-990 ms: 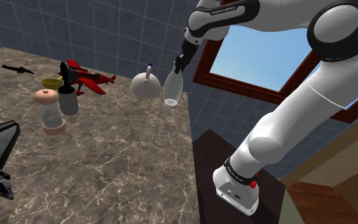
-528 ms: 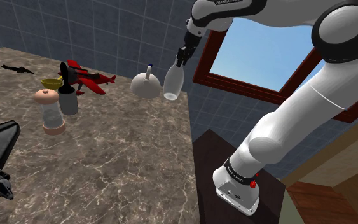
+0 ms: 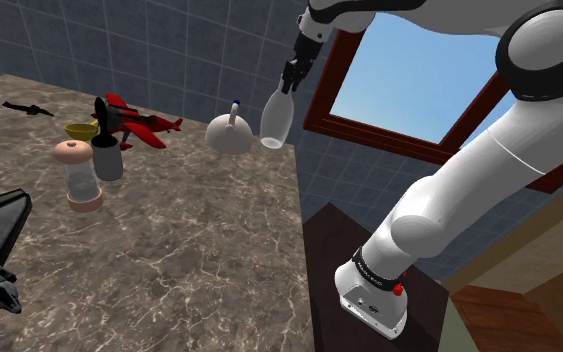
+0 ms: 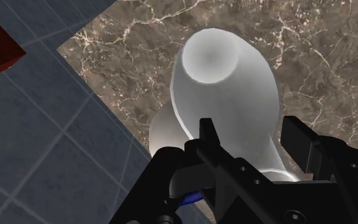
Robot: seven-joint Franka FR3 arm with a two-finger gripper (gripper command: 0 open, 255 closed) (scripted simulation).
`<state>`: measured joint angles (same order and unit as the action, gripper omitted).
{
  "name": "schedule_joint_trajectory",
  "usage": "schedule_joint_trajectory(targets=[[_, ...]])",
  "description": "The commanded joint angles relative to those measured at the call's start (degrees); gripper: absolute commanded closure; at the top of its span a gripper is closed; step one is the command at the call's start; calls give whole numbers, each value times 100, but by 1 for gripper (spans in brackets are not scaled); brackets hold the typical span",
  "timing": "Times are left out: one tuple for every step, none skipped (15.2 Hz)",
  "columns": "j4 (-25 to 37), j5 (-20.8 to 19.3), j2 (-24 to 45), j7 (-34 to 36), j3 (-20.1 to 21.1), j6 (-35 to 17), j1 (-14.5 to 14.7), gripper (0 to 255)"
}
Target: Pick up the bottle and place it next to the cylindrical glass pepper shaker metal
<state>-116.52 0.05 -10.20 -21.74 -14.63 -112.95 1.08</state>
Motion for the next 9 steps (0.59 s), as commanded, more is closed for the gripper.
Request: schedule_joint_trajectory(targets=[[164, -2, -3, 12, 7, 165, 5, 255], [237, -3, -7, 15, 9, 242, 6, 255], [311, -3, -10, 19, 11, 319, 7, 255], [386, -4, -11, 21, 13, 396, 8, 255], [463, -4, -12, 24, 14, 473, 9, 255], [541, -4, -11, 26, 16, 550, 10, 255], [620, -3, -8, 28, 17, 627, 11, 255], [701, -2, -5, 30, 18, 704, 12, 255], [783, -1, 0, 32, 19, 781, 13, 255]])
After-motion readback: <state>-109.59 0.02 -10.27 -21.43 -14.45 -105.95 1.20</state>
